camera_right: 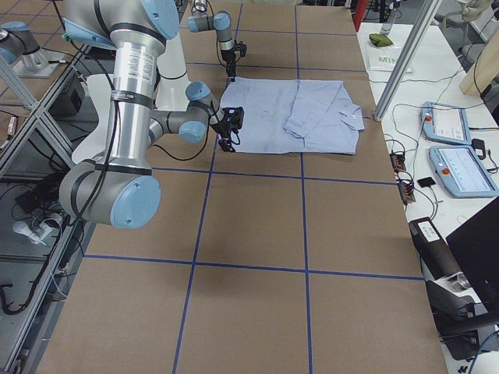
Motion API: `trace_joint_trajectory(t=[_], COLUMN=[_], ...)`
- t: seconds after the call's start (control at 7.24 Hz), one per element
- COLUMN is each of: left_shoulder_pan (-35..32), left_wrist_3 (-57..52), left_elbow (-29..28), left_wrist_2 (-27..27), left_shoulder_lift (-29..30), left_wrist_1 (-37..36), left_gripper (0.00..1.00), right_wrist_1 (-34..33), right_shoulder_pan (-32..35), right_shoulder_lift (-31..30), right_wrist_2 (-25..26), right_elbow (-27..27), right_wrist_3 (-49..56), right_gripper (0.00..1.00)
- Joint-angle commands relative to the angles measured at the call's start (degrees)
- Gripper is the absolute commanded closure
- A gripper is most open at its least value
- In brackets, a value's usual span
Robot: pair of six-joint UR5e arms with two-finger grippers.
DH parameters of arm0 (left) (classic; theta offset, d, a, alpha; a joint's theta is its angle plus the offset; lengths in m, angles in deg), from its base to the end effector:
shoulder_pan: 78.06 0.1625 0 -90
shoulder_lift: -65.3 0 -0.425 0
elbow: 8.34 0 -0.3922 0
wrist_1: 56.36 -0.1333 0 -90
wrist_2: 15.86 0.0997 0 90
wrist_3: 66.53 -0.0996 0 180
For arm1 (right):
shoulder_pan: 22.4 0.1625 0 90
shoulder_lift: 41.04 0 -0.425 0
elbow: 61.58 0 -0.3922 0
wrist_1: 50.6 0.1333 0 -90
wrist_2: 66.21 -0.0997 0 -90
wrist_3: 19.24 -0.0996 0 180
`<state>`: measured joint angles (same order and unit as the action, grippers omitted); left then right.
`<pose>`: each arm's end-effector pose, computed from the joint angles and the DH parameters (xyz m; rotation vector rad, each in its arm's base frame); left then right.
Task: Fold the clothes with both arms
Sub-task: 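Lower both grippers onto the hem corners and grasp them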
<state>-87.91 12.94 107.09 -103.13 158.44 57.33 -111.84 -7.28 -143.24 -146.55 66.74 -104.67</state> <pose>0.4763 -0.2228 0.3814 0.2049 0.8897 -0.0107 -0.3470 -0.2492 0.3802 0.3174 -0.9172 0.2502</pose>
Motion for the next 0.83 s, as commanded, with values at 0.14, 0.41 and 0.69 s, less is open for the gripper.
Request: trace_joint_trajectory(t=[0.14, 0.41, 0.69], left_shoulder_pan=[-0.08, -0.52, -0.35], left_wrist_3=[0.07, 0.07, 0.42], left_elbow=[0.58, 2.59, 3.65], left_wrist_2=[-0.01, -0.01, 0.17], left_shoulder_lift=[0.03, -0.06, 0.73], left_wrist_1=[0.05, 0.13, 0.13], left_gripper=[1.00, 1.00, 1.00], right_wrist_1=[0.07, 0.07, 0.07], right_shoulder_pan=[-0.01, -0.09, -0.44], right_shoulder_lift=[-0.02, -0.02, -0.02], right_wrist_2=[0.00, 0.00, 0.00], right_elbow=[0.09, 0.00, -0.09], right_wrist_3=[0.00, 0.00, -2.27], right_gripper=[0.00, 0.00, 0.00])
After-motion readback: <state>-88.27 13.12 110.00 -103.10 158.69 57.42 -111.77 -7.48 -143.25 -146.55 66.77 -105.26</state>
